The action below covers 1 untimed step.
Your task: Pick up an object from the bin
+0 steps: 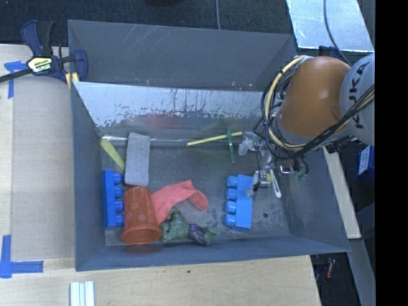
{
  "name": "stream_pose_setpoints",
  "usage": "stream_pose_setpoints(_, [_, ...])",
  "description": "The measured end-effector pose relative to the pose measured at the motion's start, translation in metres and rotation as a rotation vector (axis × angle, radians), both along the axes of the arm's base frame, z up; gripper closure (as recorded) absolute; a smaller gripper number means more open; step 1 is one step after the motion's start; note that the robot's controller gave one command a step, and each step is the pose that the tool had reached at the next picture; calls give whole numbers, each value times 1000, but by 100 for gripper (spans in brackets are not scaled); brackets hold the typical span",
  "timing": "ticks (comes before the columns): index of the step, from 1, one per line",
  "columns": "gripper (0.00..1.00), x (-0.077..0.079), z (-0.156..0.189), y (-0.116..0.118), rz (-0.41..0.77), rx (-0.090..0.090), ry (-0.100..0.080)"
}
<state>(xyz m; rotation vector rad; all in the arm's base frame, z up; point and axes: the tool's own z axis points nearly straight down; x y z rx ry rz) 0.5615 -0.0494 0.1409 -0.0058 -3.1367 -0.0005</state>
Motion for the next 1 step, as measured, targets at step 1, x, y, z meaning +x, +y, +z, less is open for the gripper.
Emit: stream_pose_setpoints(1, [0,2,5,0,1,-1,-8])
